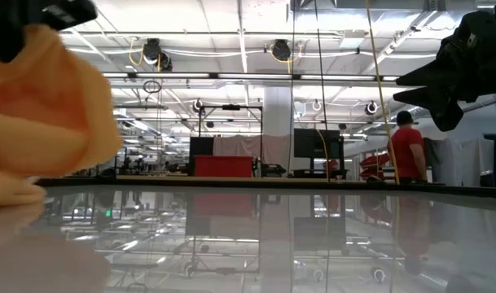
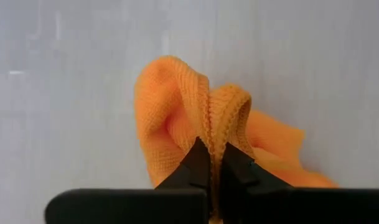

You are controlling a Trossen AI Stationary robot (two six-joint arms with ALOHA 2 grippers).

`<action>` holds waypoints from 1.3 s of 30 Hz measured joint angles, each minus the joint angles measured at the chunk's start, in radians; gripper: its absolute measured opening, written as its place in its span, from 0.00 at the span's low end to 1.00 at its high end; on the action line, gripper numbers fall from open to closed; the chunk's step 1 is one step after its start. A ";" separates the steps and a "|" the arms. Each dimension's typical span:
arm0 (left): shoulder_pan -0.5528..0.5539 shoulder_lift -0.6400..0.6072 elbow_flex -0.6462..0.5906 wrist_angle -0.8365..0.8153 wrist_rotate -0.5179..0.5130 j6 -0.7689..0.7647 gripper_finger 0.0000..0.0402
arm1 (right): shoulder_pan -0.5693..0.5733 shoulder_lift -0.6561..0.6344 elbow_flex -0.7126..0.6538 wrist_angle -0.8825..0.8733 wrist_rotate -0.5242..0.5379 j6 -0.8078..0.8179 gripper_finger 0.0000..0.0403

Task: Roll towel
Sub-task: Fold the towel

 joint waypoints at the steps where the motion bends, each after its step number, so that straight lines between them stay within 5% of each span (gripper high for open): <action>1: 0.006 0.000 0.012 -0.003 -0.008 0.011 0.03 | 0.000 0.000 0.000 0.000 0.000 0.000 0.37; 24: 0.125 0.000 0.040 -0.007 -0.101 0.237 0.02 | 0.000 0.000 0.000 0.000 0.000 0.000 0.37; 39: 0.218 0.000 0.040 0.148 -0.109 0.475 0.02 | 0.000 0.000 0.000 0.000 0.000 0.000 0.37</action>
